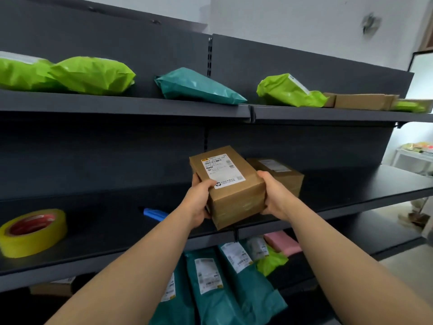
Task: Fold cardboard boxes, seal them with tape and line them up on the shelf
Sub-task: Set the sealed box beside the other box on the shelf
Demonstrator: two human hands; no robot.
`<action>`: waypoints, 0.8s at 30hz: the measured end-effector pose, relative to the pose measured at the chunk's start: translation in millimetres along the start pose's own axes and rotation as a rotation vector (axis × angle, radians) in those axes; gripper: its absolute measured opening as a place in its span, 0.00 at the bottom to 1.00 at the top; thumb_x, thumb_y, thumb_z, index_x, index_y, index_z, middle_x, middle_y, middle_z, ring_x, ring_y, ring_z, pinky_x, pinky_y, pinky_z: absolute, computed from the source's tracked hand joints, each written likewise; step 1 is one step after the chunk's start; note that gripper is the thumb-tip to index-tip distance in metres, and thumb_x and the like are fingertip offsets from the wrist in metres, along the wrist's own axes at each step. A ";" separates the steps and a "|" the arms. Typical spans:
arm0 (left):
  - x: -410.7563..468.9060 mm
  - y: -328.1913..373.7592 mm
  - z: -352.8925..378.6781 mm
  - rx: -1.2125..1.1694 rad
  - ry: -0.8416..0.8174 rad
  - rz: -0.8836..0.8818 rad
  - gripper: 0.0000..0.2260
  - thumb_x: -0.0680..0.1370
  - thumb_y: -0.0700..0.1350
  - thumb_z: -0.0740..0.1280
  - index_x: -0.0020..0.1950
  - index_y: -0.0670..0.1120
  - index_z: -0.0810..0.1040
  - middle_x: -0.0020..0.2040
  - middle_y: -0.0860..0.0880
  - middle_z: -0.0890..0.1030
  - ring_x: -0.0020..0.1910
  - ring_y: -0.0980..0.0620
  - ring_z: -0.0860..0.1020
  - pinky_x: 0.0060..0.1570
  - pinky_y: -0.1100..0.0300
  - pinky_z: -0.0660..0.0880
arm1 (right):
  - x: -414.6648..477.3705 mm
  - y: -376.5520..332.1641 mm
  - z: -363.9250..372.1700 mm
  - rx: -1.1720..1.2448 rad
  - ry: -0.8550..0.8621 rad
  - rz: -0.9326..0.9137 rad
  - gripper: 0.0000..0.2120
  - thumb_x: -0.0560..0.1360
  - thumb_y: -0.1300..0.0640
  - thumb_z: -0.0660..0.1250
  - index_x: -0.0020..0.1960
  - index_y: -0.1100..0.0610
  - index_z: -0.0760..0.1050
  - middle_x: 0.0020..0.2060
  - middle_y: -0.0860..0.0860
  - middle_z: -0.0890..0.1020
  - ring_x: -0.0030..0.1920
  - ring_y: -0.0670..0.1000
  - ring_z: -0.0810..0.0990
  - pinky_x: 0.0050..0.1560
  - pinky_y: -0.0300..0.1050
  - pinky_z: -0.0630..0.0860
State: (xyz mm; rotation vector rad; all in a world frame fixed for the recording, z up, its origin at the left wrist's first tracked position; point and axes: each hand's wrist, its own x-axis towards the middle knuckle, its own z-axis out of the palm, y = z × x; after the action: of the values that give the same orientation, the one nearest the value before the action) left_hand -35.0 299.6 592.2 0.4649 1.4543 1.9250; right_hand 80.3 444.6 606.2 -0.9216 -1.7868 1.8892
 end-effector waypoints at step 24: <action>122.6 -49.4 33.4 0.064 0.173 0.010 0.21 0.81 0.53 0.63 0.72 0.45 0.69 0.61 0.44 0.80 0.58 0.45 0.79 0.63 0.45 0.74 | 126.2 30.4 -19.6 -0.284 0.068 -0.002 0.31 0.81 0.40 0.51 0.78 0.54 0.47 0.73 0.56 0.63 0.70 0.59 0.65 0.66 0.52 0.64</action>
State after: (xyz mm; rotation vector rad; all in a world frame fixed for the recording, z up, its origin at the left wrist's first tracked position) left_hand -86.3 415.8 542.5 0.3418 1.6294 1.9723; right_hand 8.7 540.2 551.7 -1.0652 -2.0471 1.6078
